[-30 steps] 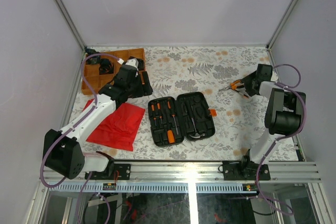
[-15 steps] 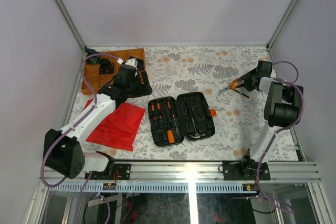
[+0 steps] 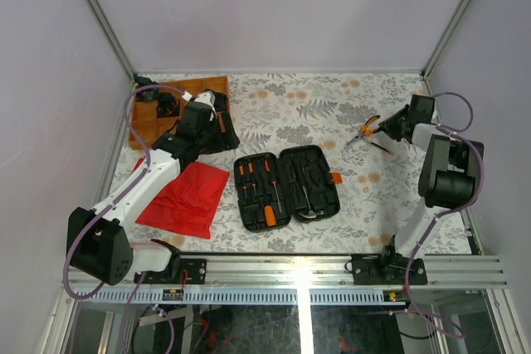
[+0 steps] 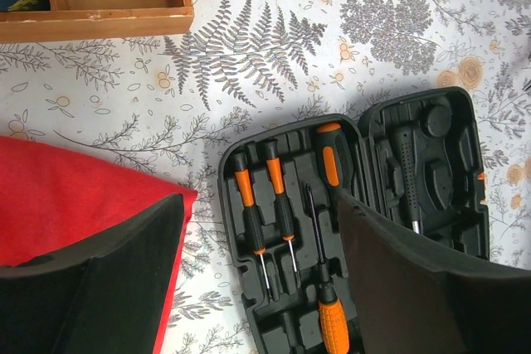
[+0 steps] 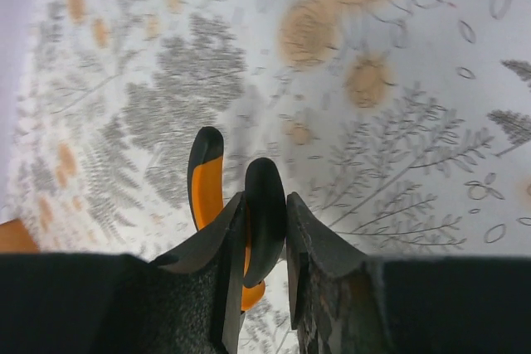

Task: Sort the tools into containers
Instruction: Pick up the pliers at the center of the board.

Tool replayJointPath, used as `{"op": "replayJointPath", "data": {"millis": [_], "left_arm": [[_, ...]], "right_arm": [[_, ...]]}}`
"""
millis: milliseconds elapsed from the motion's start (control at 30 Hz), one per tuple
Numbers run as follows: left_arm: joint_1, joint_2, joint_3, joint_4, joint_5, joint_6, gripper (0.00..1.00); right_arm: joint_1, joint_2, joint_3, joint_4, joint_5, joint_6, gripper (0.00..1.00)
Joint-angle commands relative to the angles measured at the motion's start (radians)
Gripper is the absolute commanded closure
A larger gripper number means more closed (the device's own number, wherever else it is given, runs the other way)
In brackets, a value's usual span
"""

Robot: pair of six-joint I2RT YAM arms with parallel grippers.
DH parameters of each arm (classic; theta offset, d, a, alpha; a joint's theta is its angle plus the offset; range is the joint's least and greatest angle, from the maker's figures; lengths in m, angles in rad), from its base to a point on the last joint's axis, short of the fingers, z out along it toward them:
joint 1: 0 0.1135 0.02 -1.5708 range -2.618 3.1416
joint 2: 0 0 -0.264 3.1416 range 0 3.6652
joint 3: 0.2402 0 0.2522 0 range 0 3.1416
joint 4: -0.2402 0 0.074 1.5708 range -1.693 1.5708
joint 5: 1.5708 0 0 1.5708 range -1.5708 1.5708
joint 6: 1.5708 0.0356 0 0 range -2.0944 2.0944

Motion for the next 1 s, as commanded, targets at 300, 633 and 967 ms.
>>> {"op": "replayJointPath", "data": {"millis": [300, 633, 967], "left_arm": [[0.027, -0.157, -0.091, 0.176, 0.168, 0.026, 0.23], [0.028, -0.140, -0.097, 0.200, 0.232, 0.022, 0.23], [0.029, -0.125, -0.096, 0.194, 0.234, 0.018, 0.23]], "right_arm": [[0.054, -0.396, 0.034, -0.049, -0.256, -0.300, 1.00], [0.354, -0.363, 0.180, -0.496, -0.376, -0.714, 1.00], [0.477, -0.305, 0.146, -0.603, -0.338, -0.791, 1.00]]}}
